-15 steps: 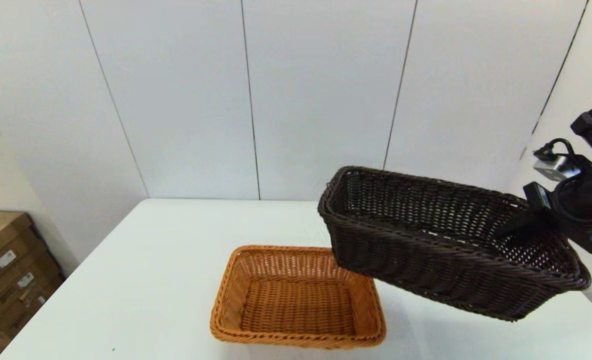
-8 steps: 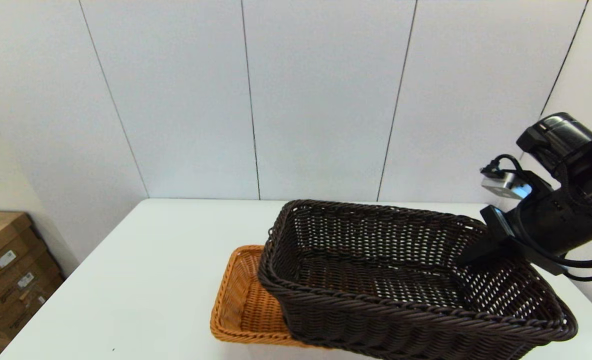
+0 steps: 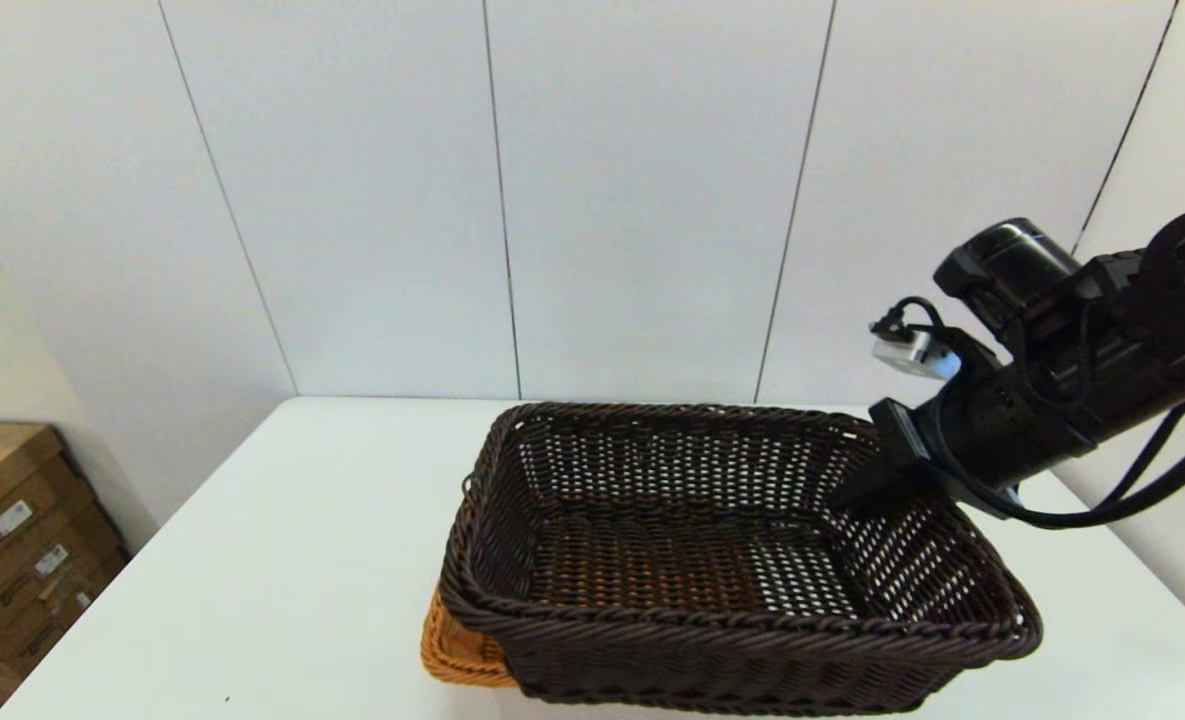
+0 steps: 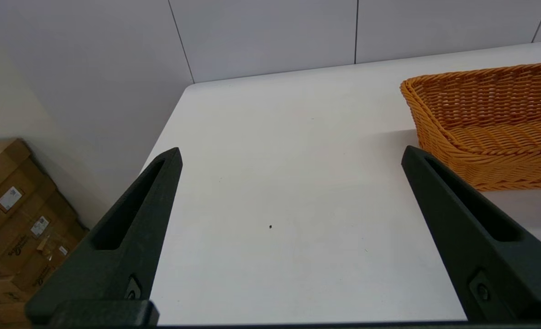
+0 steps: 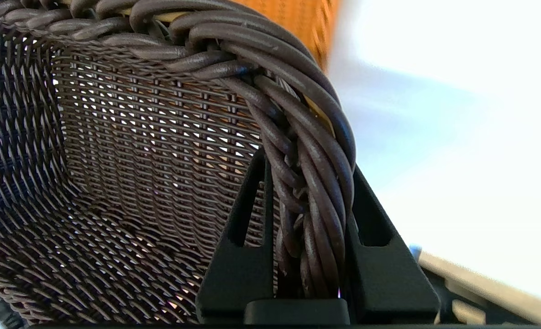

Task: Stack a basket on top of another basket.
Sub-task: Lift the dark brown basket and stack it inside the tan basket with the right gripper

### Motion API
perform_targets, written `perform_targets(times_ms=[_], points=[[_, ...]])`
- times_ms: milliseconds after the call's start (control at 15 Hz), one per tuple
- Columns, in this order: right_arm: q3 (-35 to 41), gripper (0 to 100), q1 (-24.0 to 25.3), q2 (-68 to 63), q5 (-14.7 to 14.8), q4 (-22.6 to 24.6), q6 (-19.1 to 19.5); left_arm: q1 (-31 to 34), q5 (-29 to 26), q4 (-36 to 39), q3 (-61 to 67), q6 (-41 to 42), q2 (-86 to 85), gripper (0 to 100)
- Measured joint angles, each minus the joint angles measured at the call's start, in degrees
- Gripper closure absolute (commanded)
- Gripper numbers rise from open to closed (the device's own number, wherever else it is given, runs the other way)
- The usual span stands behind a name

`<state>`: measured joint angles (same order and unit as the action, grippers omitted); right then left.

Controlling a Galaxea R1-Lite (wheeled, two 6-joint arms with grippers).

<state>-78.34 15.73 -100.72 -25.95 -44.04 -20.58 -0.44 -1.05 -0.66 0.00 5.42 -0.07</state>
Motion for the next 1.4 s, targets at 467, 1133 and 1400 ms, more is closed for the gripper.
perform_targets(times_ms=[467, 1133, 1400], points=[[-6.2, 100, 5.0, -8.0, 0.1, 5.1, -7.7, 0.0, 0.0, 0.0, 0.0, 0.0, 0.0, 0], [-9.8, 100, 7.1, -15.7, 5.0, 9.9, -9.8, 0.0, 0.0, 0.0, 0.0, 0.0, 0.0, 0], [-10.6, 100, 7.0, -17.8, 5.2, 10.1, -9.7, 0.0, 0.0, 0.0, 0.0, 0.0, 0.0, 0]])
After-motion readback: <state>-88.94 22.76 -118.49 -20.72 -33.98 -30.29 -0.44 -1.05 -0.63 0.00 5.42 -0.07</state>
